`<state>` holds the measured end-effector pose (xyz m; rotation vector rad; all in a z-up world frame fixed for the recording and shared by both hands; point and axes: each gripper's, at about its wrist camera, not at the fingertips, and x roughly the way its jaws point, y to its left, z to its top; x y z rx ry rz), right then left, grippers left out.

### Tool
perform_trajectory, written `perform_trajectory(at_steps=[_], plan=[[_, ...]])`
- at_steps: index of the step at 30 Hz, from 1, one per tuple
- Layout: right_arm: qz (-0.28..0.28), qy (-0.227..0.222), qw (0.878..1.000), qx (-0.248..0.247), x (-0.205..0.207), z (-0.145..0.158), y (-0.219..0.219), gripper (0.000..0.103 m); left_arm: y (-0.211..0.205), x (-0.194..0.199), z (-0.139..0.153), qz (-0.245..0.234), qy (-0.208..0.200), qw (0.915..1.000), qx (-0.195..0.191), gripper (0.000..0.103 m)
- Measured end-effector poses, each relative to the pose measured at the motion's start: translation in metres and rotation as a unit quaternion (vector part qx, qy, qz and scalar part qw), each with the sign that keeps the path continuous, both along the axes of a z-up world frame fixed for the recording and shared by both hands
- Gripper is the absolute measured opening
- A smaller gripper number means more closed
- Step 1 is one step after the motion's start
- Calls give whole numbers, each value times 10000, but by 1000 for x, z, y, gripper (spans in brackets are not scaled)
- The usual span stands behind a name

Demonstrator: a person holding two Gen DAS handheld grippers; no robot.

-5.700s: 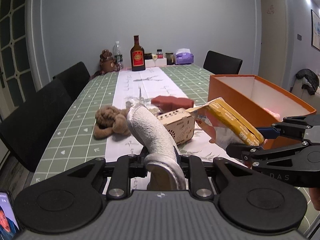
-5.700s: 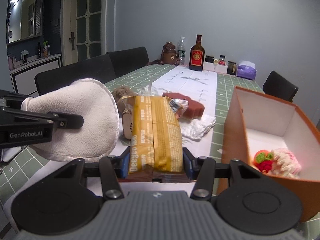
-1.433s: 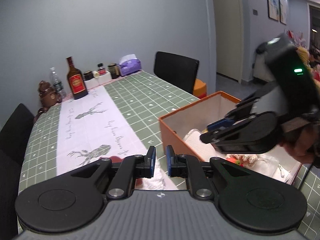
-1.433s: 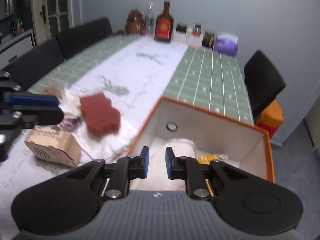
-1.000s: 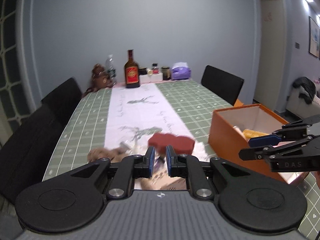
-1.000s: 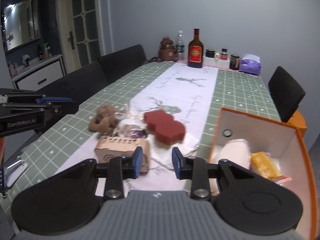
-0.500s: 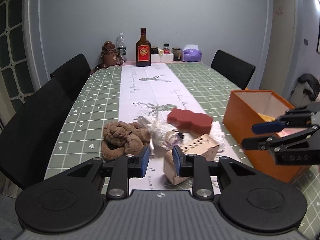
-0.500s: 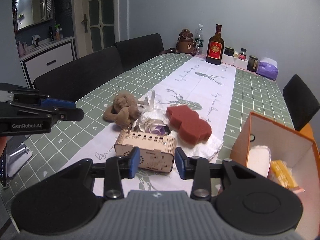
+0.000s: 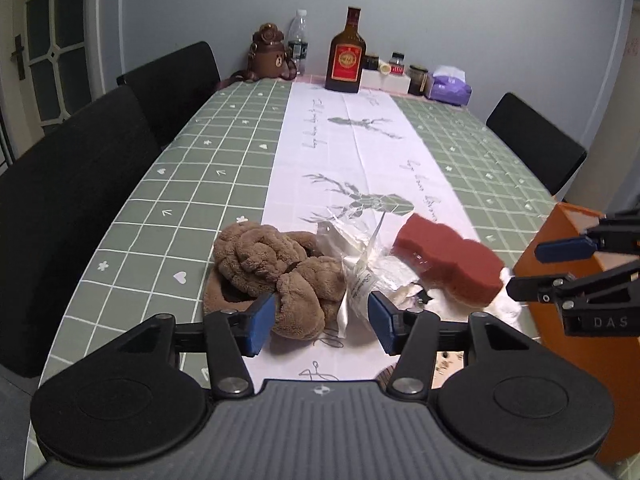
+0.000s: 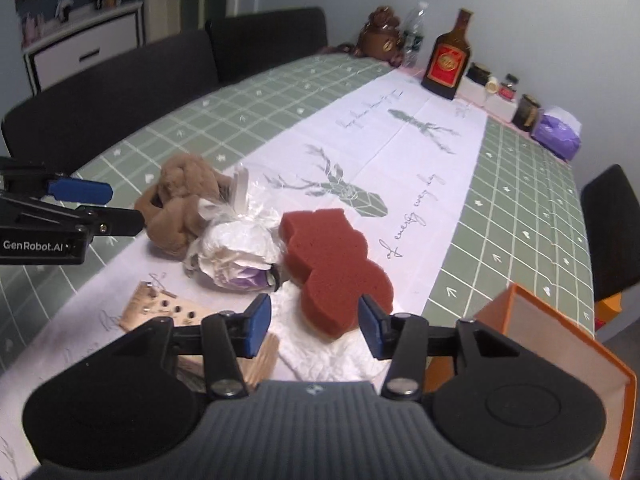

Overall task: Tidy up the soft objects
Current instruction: 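Grasp the red sponge with the right tool while the left grasps the brown plush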

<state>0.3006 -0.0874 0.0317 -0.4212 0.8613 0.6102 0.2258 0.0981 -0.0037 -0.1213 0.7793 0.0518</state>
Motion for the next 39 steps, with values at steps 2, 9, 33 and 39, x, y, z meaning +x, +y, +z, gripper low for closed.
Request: perform_trajectory(at_steps=[2,9,33,39], plan=[[26,76,9998,-174,18,-11,6,69,1,8,-8,85,59,9999,133,63],[112,254,9974,-672,57,-38,22,86,4,25,-32,71,280,9993,255,63],[210,508,9941,-938,68,-63,35,69,-4,30,-52,-96,308,9975,632,27],[181,316,9955,-876,61,-49,34,68,-6,23,-41,-13,153,9974,708,23]])
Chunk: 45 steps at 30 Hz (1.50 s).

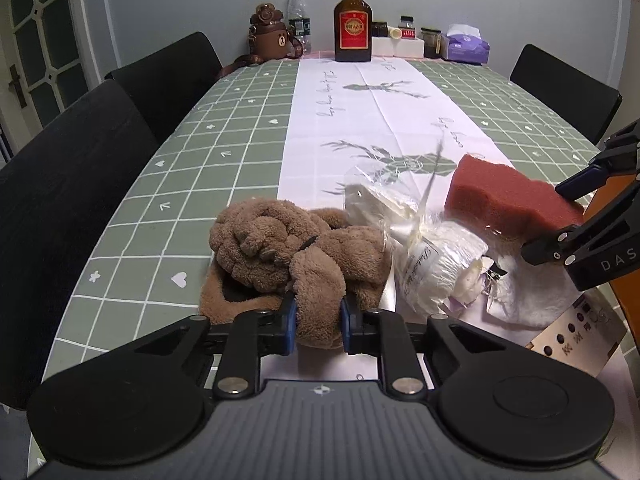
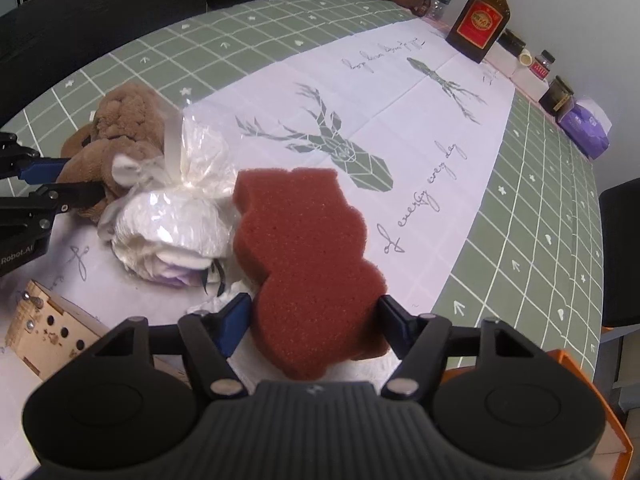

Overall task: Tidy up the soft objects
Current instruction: 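Grasp the red sponge with the right tool while the left grasps the brown plush, then carry the sponge and plush into the orange box and open both tools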

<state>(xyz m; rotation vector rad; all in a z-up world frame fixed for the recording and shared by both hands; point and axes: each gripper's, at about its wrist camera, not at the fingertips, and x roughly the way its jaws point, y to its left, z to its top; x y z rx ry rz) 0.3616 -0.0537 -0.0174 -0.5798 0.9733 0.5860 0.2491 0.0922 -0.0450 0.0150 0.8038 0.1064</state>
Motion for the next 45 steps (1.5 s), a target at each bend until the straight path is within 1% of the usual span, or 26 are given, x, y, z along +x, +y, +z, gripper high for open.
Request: perform_trajectory(at_steps=[3,7,10,14,18,24,27,30,33,36,40,45], plan=[[-78,-95,9999,121,-2,12,-4,68,-2,-7,11,24,-169,9998,81,21],[-184,-235,9991,296,-9,29,-10,68,-2,-16,26,41,-332,9994,97,21],[-252,-226,9983,474,-15,41,-15,68,-1,-26,38,114,-468,9988,113,21],[-284,-327,9973,586,-29,57,-21,68,0,-41,58,150,-750,9970,107,21],[-291,-478,9960,690,-48,74,-27,68,-6,-55,82,88,-1012,9948,108,21],[-371,-609,9932,923,-77,101,-46,68,-23,-79,116,-172,-1439,9894,105,21],[-451,-637,9914,1049,-91,114,-59,68,-36,-89,130,-399,-1608,9861,74,21],[-560,-690,9893,1159,-104,126,-75,68,-53,-98,142,-677,-1775,9817,131,21],[-703,-725,9869,1259,-116,136,-95,68,-75,-104,152,-1054,-1883,9762,215,21],[-858,-829,9851,1238,-128,144,-121,69,-101,-105,158,-1508,-1935,9690,280,21],[-1188,-930,9826,1087,-136,147,-158,69,-143,-97,160,-2092,-1868,9593,328,21],[-1712,-875,9770,926,-135,139,-209,69,-196,-81,151,-2871,-1666,9423,429,21]])
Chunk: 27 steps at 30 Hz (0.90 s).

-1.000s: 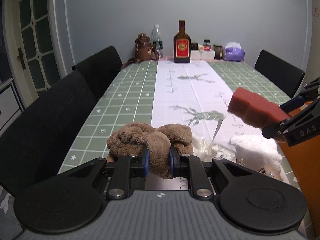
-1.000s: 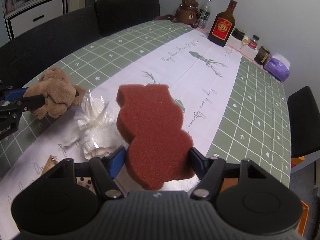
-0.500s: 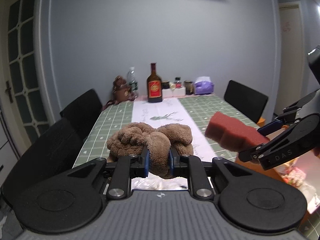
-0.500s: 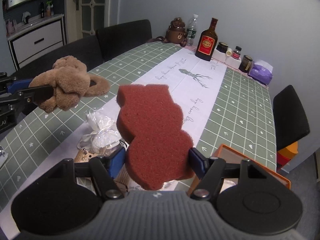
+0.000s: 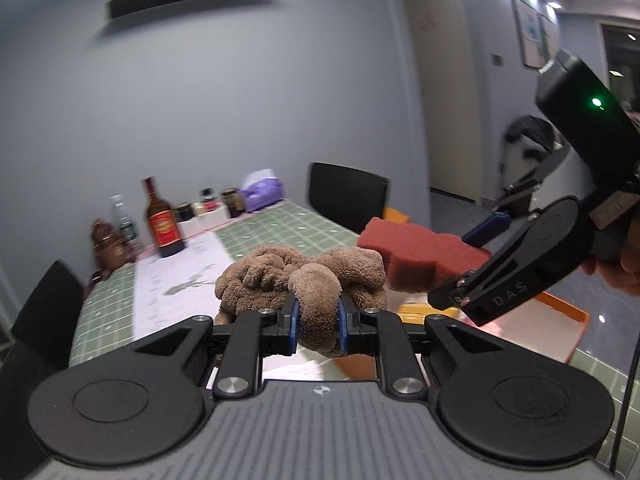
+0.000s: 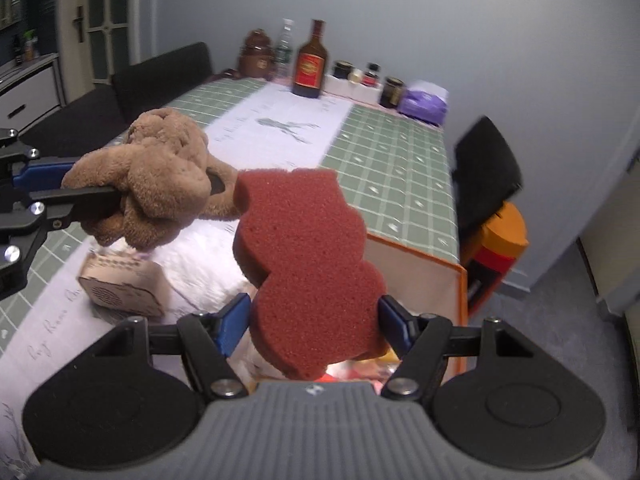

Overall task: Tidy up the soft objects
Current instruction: 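Carry the sponge and plush into the orange box and open both tools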

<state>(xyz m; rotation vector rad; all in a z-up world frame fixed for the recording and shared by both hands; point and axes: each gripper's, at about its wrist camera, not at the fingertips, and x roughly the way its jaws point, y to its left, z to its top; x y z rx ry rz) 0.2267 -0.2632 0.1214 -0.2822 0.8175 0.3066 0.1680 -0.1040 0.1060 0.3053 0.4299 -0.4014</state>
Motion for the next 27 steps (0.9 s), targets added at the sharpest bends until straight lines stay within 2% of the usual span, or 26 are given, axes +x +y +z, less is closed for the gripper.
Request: perform_trajectory(at_steps=[4,8,10,13,20,24,27], plan=[[-374,251,9990,-39,7,-16,-34,69,-36,13,-19,-489,157,9983,258,21],[-525,662,9964,-105,8,-39,-56,69,-58,20,-42,-956,630,9930,298,21],[-527,869,9946,-195,7,-51,-62,69,-66,20,-54,-1113,867,9890,440,21],[-426,1274,9908,-193,2,-70,-65,69,-76,23,-71,-1279,1306,9809,658,21],[-148,1751,9829,-546,-5,-99,-61,69,-85,20,-90,-1652,1700,9655,1079,21],[-84,1882,9800,-645,-3,-108,-58,69,-94,22,-99,-1738,1853,9572,1386,21],[-135,2021,9769,-679,-3,-115,-56,69,-100,22,-101,-1747,2016,9534,1412,21]])
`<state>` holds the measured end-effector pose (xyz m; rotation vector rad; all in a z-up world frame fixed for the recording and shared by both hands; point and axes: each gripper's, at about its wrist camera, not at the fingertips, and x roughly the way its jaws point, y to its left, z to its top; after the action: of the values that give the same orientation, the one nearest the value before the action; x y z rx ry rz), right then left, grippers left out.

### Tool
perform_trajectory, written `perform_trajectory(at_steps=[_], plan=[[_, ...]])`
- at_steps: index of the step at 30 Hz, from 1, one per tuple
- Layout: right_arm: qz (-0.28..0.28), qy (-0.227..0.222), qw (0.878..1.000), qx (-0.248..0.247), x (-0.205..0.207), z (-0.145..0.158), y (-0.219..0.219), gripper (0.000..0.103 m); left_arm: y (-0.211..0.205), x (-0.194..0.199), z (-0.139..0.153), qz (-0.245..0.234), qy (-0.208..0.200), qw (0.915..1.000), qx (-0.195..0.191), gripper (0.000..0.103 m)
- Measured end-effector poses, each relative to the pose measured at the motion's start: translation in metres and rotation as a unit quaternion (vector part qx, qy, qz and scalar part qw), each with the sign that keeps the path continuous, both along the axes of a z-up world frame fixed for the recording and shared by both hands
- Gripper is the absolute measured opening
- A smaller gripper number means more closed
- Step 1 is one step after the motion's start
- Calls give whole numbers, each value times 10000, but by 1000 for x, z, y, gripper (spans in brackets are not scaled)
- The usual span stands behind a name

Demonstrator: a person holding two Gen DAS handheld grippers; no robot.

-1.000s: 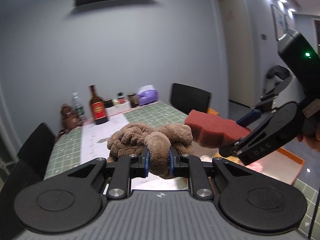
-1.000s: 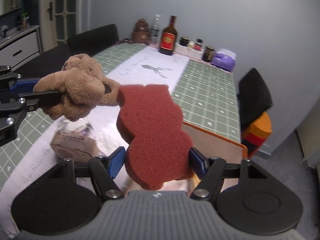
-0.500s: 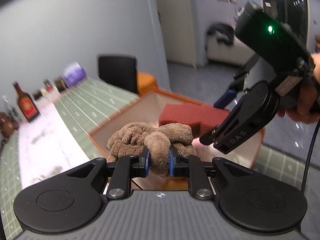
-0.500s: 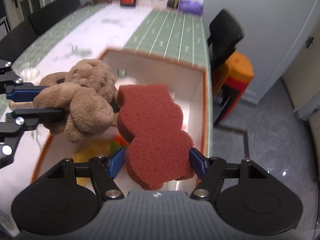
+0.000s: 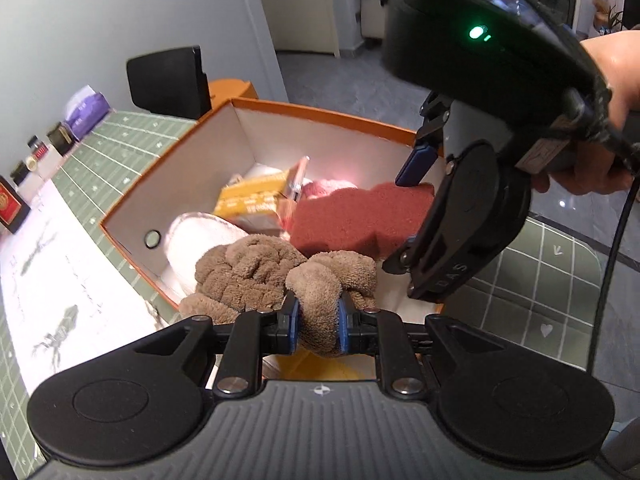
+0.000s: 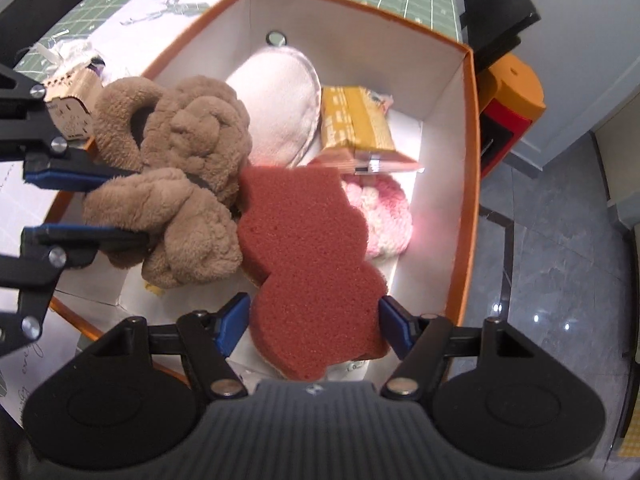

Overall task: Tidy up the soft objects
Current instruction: 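Carry the sponge and plush into the orange box and open both tools, then withdraw both tools from the box back over the table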

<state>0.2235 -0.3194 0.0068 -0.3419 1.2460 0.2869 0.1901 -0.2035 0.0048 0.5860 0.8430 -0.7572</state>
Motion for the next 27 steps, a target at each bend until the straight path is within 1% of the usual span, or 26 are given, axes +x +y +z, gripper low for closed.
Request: perform_trajectory(at_steps=[4,8,11,14,16,17,18,19,20,21,22,24,27], plan=[[-41,114,9999,1,5,-6,1,70,-6,-6,-2,-10,114,9999,128,22],[53,109,9999,-99,5,-9,4,72,-10,-5,-10,-12,255,9992,323,22],[76,98,9998,-148,5,-9,4,73,-8,-3,-12,47,416,9986,310,24],[112,52,9998,-179,3,-5,4,74,-6,0,-13,182,571,9978,294,30],[168,2,9996,-206,3,-1,4,76,-7,-1,-13,267,548,9974,386,35],[172,-11,9996,-226,2,0,4,77,-7,-2,-12,286,502,9976,391,35],[171,-18,9996,-243,3,1,4,77,-7,-4,-11,285,493,9977,354,36],[174,-27,9995,-264,2,3,4,78,-6,-4,-9,288,511,9978,313,39],[178,-47,9994,-288,2,4,4,81,-5,-5,-7,310,514,9979,261,41],[189,-65,9993,-304,1,5,5,82,-4,-6,-5,326,501,9980,217,45],[221,-71,9993,-308,1,7,5,86,-3,-6,-3,342,481,9981,188,47],[333,-94,9988,-359,-3,8,8,87,-1,-8,0,383,440,9982,161,49],[409,-193,9978,-486,-8,10,13,87,3,-10,5,438,359,9984,64,49]])
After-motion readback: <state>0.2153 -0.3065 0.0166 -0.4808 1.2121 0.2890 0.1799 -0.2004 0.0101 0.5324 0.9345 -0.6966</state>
